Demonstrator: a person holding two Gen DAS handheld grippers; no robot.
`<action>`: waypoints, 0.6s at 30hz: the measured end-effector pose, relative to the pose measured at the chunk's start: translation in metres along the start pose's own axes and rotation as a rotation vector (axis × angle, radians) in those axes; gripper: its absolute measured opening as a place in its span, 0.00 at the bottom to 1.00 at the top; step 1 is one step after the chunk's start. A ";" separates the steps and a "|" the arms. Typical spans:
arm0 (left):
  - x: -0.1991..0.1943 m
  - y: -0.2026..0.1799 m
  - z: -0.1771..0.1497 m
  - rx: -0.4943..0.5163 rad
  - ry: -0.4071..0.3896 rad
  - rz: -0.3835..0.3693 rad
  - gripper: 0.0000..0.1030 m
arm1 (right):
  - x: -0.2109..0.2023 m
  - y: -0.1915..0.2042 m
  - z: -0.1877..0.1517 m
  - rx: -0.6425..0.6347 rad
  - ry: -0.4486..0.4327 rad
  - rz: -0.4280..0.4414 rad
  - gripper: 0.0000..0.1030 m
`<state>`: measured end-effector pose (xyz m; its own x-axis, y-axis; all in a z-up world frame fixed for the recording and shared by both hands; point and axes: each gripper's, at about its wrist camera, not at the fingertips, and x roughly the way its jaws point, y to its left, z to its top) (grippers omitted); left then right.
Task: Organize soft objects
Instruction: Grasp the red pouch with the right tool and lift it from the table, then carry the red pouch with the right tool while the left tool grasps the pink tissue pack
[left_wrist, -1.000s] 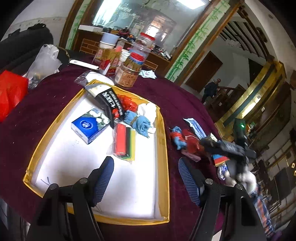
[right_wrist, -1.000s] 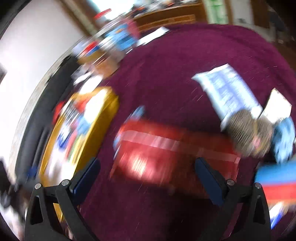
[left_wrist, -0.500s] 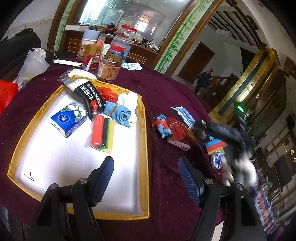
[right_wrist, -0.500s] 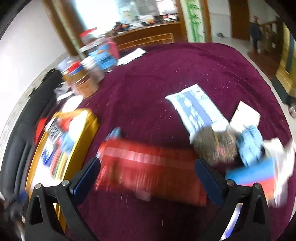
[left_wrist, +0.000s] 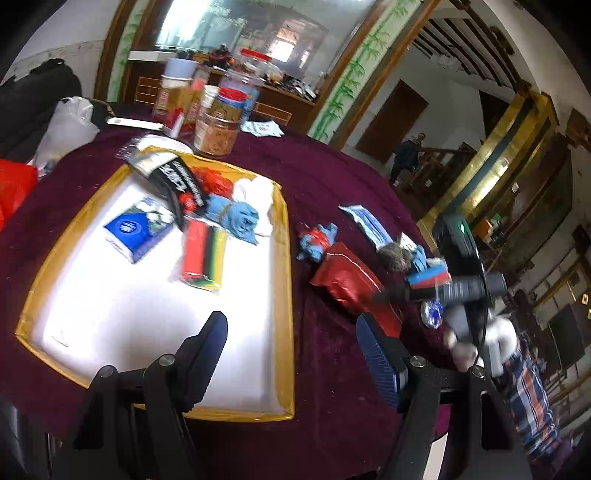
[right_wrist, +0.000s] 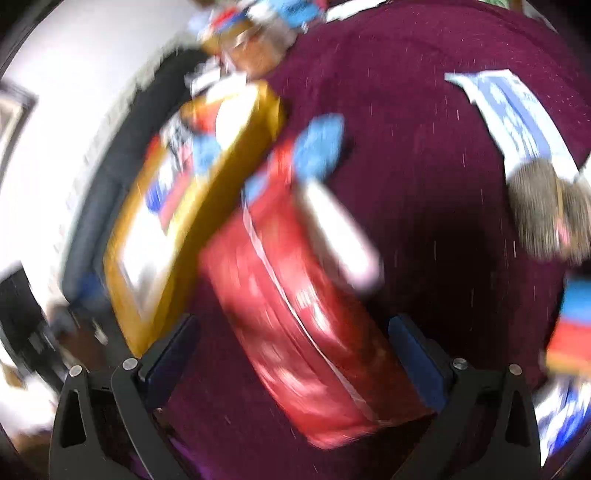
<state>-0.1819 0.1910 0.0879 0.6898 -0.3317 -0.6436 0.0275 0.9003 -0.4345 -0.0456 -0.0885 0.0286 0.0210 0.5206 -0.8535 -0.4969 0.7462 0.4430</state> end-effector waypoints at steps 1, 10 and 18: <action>0.004 -0.003 -0.001 0.009 0.009 -0.007 0.73 | 0.002 0.004 -0.011 -0.022 0.010 -0.037 0.99; 0.021 -0.027 -0.012 0.064 0.065 -0.019 0.73 | 0.008 0.066 -0.036 -0.271 -0.187 -0.458 0.99; 0.019 -0.027 -0.014 0.073 0.066 0.018 0.73 | 0.017 0.072 -0.033 -0.291 -0.241 -0.536 0.60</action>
<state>-0.1797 0.1566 0.0787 0.6414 -0.3306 -0.6924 0.0696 0.9238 -0.3766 -0.1093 -0.0395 0.0368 0.5083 0.2110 -0.8349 -0.5771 0.8031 -0.1484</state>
